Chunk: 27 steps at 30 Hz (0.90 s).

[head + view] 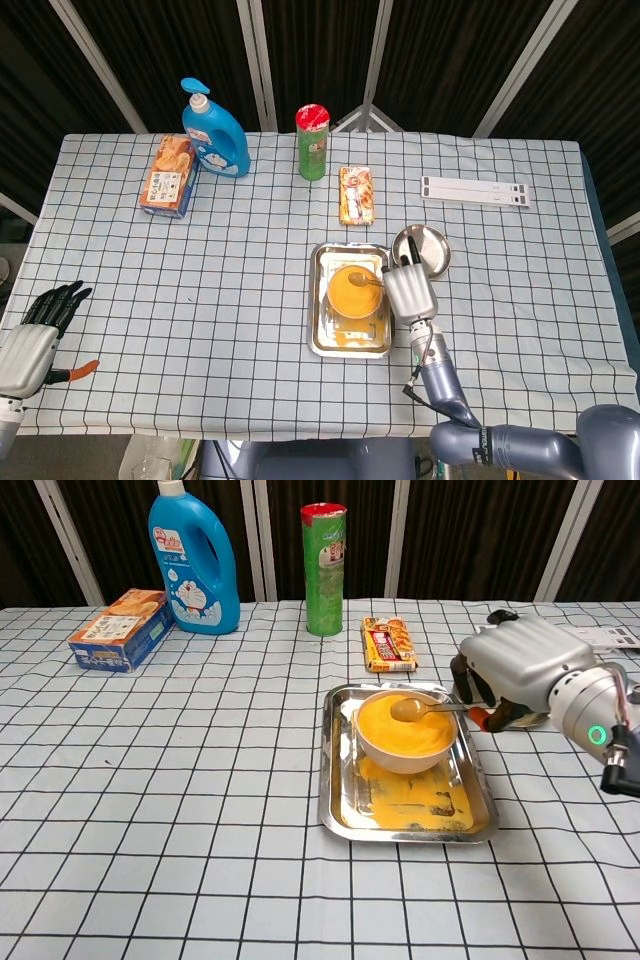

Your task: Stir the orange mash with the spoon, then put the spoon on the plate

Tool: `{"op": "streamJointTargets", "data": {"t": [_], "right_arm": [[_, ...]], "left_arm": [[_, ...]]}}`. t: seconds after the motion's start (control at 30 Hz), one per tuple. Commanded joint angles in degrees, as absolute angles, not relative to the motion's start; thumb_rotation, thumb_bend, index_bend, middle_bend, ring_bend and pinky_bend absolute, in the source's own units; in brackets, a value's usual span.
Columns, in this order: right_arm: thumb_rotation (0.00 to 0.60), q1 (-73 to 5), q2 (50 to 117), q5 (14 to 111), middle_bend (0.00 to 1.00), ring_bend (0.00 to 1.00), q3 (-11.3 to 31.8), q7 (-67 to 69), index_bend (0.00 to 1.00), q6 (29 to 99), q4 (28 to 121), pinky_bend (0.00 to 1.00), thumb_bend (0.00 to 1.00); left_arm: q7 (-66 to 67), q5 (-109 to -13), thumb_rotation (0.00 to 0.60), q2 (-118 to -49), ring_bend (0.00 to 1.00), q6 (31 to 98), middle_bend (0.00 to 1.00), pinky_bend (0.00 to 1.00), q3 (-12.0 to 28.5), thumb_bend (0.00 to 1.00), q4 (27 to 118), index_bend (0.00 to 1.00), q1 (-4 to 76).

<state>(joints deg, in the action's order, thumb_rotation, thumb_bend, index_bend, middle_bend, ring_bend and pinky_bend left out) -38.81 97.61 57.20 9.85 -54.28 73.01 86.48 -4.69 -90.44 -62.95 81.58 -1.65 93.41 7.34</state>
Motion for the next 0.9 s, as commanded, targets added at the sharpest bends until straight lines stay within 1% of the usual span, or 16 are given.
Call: {"op": "streamJointTargets", "data": {"t": [0.03,0.27,0.47,0.67,0.8,0.9], "right_arm": [[0.6,-38.8,96.8,57.9,0.62,0.35,9.8,-54.4,0.65,73.3,87.6,0.0,0.61],[0.6,-38.5,93.4,60.9,0.63,0.35,9.3,-55.2,0.66,74.8,93.1,0.0,0.66],[0.6,-38.5,90.4,64.9,0.65,0.35,7.3,-57.4,0.69,75.6,95.8,0.0,0.69],[0.6,-39.4,88.6,68.1,0.67,0.37,5.2,-64.2,0.72,75.8,96.4,0.0,0.71],[0.6,-41.0,87.9,71.2,0.67,0.37,3.6,-70.3,0.72,75.0,95.3,0.0,0.71],[0.6,-41.6,87.9,71.6,0.67,0.37,3.1,-74.3,0.72,74.4,95.0,0.0,0.71]], "left_arm": [[-4.7,-90.5,0.6,-63.0,0.0,81.6,0.0,0.0,-1.7,0.0,93.4,0.0,7.3],[-4.4,-90.9,0.6,-63.0,0.0,82.0,0.0,0.0,-1.7,0.0,93.3,0.0,7.2],[-4.1,-91.2,0.6,-63.2,0.0,82.5,0.0,0.0,-1.7,0.0,93.2,0.0,7.1],[-3.7,-91.3,0.6,-63.4,0.0,82.8,0.0,0.0,-1.7,0.0,93.1,0.0,7.0],[-3.6,-91.3,0.6,-63.4,0.0,82.8,0.0,0.0,-1.6,0.0,93.1,0.0,7.0],[-3.7,-91.2,0.6,-63.4,0.0,82.7,0.0,0.0,-1.6,0.0,93.1,0.0,7.0]]}}
